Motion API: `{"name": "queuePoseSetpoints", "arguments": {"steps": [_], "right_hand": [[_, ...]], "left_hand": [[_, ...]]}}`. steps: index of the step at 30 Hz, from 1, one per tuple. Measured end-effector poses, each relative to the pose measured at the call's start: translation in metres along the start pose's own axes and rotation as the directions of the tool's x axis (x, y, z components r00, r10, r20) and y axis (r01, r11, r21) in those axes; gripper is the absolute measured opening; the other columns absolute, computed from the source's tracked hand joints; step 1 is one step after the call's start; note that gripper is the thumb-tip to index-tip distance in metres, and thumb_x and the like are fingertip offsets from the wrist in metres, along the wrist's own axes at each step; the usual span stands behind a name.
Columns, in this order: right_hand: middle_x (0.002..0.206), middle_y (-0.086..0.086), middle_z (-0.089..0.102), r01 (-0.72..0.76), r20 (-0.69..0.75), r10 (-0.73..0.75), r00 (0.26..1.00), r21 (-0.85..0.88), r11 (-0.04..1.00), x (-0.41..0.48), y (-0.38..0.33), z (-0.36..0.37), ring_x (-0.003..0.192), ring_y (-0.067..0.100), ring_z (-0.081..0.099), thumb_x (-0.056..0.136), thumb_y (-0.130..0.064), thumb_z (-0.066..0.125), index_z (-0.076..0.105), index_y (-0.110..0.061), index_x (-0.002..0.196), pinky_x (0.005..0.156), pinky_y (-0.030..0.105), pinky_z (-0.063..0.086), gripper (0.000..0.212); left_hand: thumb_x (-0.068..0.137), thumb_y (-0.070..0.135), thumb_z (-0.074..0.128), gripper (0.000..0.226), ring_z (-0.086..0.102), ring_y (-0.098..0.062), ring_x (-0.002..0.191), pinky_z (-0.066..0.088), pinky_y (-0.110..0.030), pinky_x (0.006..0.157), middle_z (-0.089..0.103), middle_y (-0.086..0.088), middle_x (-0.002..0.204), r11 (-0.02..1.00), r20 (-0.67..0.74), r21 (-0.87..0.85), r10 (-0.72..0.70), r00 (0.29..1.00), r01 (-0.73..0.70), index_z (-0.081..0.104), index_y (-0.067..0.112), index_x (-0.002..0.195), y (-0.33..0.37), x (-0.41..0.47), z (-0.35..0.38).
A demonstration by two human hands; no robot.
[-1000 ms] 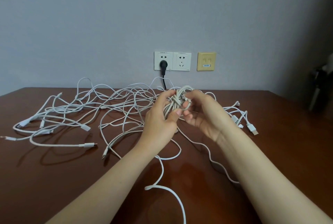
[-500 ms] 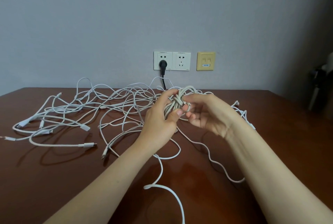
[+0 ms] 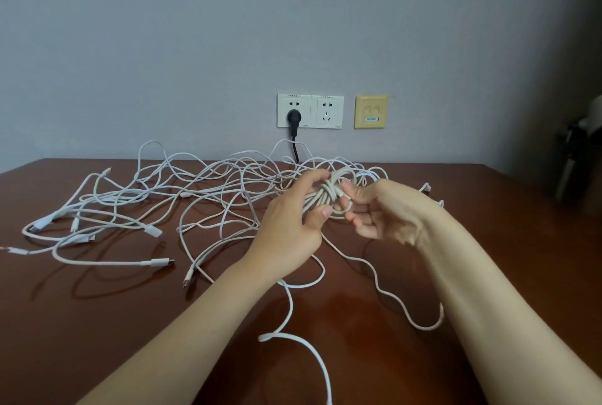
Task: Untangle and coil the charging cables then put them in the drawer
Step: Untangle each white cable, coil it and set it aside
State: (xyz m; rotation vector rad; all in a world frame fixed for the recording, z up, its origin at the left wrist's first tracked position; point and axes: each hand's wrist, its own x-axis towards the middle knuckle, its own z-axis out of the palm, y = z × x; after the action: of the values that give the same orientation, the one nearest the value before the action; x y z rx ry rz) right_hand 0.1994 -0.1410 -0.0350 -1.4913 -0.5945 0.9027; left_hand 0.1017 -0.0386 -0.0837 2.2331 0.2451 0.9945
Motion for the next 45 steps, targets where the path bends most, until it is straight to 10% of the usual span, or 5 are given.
{"name": "queuePoseSetpoints", "arguments": {"steps": [13,22,27,35,45], "right_hand": [[0.068,-0.012,0.052,0.160,-0.129,-0.270,0.954,-0.540,0.826,0.005,0.007,0.012,0.056,0.009,0.053,0.094,-0.007,0.047,0.055,-0.009,0.061,0.044,0.016,0.048,0.034],[0.074,0.016,0.064,0.235,-0.135,-0.464,0.876,-0.721,0.652,0.007,0.016,0.025,0.084,0.035,0.062,0.092,-0.022,0.050,0.060,0.000,0.068,0.082,0.047,0.051,0.034],[0.056,0.010,0.057,0.208,-0.187,-0.461,0.868,-0.705,0.678,0.007,0.017,0.023,0.066,0.023,0.065,0.091,-0.026,0.052,0.049,-0.011,0.051,0.075,0.032,0.049,0.042],[0.050,0.004,0.061,0.380,-0.351,-0.532,0.770,-0.418,0.826,0.009,0.026,0.030,0.049,0.019,0.063,0.085,-0.025,0.067,0.063,-0.008,0.054,0.064,0.030,0.053,0.036],[0.056,0.005,0.064,0.388,-0.246,-0.333,0.910,0.223,0.894,0.004,0.018,0.032,0.048,0.010,0.063,0.082,-0.001,0.066,0.061,0.000,0.081,0.057,0.018,0.056,0.005]], "left_hand": [[0.095,0.030,0.046,0.029,0.053,-0.015,0.107,0.040,-0.028,0.092,0.051,0.008,0.122,0.991,0.061,-0.068,-0.114,0.992,0.118,0.040,0.021,0.122,-0.005,0.001,0.009],[0.097,0.015,0.045,0.018,0.056,-0.019,0.112,0.038,-0.022,0.088,0.058,-0.005,0.126,0.911,-0.045,-0.271,-0.336,0.941,0.312,0.044,0.021,0.113,-0.006,0.007,0.016],[0.093,0.009,0.041,0.023,0.055,-0.020,0.072,0.039,-0.025,0.066,0.064,-0.009,0.112,0.936,-0.055,-0.255,-0.263,0.963,0.241,0.044,0.029,0.104,-0.004,0.005,0.014],[0.094,0.007,0.041,0.029,0.048,-0.011,0.056,0.040,-0.022,0.057,0.058,-0.012,0.074,0.943,-0.057,-0.276,-0.209,0.976,0.186,0.046,0.036,0.095,0.000,0.006,0.007],[0.096,0.008,0.041,0.022,0.047,-0.004,0.055,0.036,-0.011,0.051,0.054,0.003,0.069,0.900,-0.057,-0.399,-0.217,0.975,0.177,0.050,0.024,0.107,0.002,0.013,-0.005]]}}
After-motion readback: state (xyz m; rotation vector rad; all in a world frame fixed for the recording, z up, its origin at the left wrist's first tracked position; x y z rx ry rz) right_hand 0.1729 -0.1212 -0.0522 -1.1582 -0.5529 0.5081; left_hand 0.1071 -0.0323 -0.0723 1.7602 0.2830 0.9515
